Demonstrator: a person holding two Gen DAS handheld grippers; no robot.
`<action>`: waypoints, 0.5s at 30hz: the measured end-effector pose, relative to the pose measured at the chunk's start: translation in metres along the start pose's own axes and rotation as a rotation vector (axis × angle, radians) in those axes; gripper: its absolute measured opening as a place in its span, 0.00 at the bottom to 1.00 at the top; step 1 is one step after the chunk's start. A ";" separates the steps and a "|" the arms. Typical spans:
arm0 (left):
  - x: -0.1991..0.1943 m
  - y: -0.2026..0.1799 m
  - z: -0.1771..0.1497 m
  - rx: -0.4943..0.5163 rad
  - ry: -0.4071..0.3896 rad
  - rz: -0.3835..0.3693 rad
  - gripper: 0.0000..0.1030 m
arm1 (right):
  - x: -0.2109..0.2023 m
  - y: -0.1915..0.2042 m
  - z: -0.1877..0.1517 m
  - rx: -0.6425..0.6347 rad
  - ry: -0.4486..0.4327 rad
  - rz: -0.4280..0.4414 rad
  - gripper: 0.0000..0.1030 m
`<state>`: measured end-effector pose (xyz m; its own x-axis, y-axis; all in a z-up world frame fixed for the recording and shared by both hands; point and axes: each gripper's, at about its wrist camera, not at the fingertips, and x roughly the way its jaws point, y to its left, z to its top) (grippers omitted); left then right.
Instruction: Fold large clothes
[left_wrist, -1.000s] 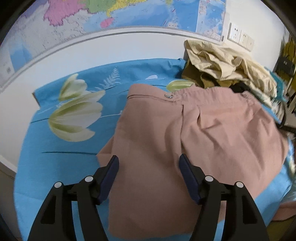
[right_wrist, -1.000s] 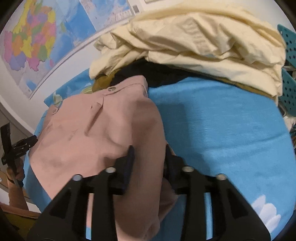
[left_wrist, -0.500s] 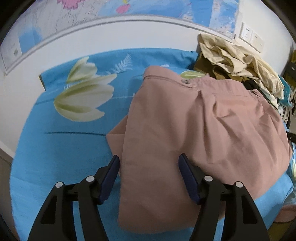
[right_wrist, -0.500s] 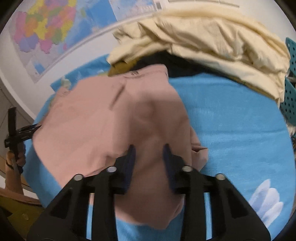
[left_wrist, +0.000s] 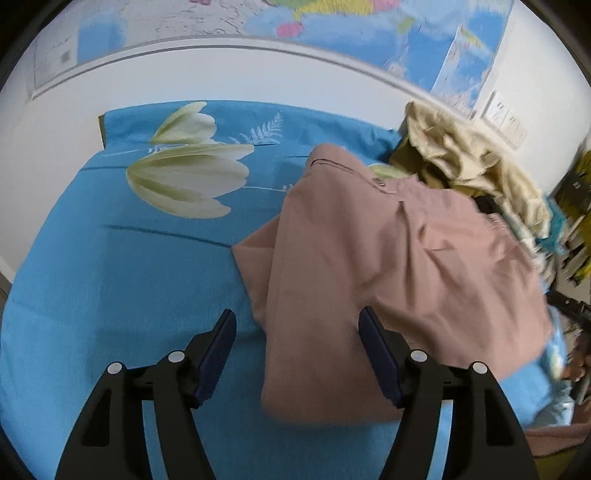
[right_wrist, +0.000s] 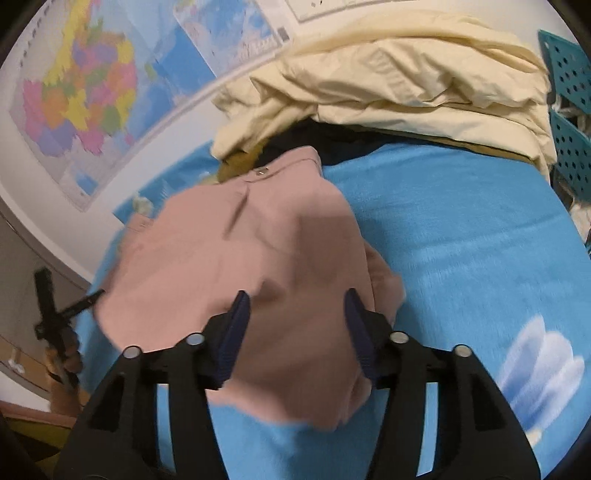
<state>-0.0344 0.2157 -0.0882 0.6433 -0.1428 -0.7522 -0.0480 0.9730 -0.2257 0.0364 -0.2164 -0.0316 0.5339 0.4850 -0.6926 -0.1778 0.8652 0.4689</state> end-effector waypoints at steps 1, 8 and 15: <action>-0.004 0.001 -0.004 -0.003 0.003 -0.010 0.64 | -0.006 0.000 -0.003 0.011 -0.002 0.016 0.63; -0.027 0.002 -0.042 -0.014 0.025 -0.112 0.64 | -0.027 -0.010 -0.039 0.154 0.070 0.136 0.77; -0.036 -0.012 -0.067 0.005 0.043 -0.242 0.67 | -0.006 -0.003 -0.066 0.227 0.174 0.265 0.79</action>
<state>-0.1083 0.1968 -0.0995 0.6025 -0.3790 -0.7024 0.1073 0.9105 -0.3992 -0.0207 -0.2135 -0.0655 0.3427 0.7192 -0.6044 -0.0930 0.6662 0.7399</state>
